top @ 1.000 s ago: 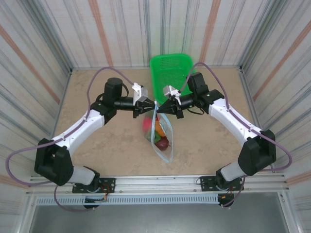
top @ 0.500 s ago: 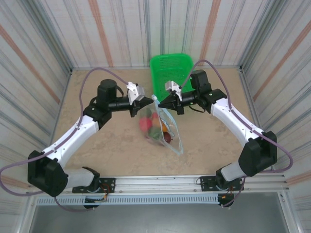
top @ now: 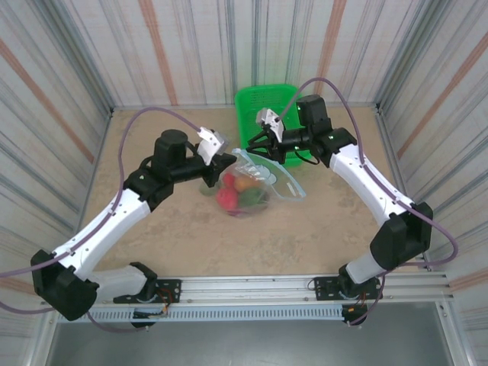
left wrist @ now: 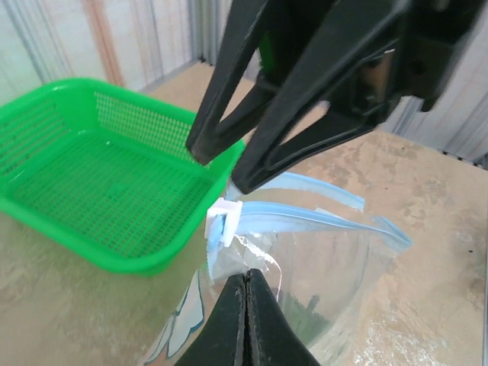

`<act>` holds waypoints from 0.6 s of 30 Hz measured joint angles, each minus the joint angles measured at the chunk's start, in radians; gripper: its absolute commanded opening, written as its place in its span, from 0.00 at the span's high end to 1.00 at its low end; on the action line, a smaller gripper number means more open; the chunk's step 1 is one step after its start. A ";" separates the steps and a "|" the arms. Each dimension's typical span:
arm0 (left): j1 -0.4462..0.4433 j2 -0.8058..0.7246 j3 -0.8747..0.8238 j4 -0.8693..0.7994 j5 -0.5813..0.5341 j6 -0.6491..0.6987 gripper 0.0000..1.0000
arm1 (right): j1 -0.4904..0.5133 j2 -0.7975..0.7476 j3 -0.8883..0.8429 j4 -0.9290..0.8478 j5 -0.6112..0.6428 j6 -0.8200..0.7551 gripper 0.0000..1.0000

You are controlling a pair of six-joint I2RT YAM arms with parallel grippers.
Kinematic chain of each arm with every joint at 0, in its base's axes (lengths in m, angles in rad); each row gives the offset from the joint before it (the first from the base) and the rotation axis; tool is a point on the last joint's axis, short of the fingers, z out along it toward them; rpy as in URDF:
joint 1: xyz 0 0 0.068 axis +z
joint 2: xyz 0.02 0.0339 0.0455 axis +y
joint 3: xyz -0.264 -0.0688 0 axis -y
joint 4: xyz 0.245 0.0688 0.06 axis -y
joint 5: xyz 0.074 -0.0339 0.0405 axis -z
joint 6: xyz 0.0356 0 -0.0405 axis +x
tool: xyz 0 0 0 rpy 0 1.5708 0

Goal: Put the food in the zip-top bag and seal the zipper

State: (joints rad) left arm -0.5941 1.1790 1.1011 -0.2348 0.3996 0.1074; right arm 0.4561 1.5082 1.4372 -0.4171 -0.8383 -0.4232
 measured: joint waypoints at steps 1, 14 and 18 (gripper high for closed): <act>-0.010 -0.002 0.005 -0.011 -0.027 -0.011 1.00 | 0.004 -0.018 -0.008 0.005 0.002 0.014 0.59; -0.071 -0.136 -0.117 0.052 -0.123 -0.033 1.00 | 0.080 -0.086 -0.023 -0.003 -0.022 0.026 0.54; -0.074 -0.135 -0.122 0.060 -0.124 -0.006 1.00 | 0.088 -0.019 0.056 -0.084 -0.030 -0.017 0.57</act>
State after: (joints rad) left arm -0.6685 1.0439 0.9794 -0.1749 0.2752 0.1017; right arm 0.5442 1.4887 1.4933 -0.5014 -0.8684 -0.4400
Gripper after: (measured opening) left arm 0.044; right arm 0.444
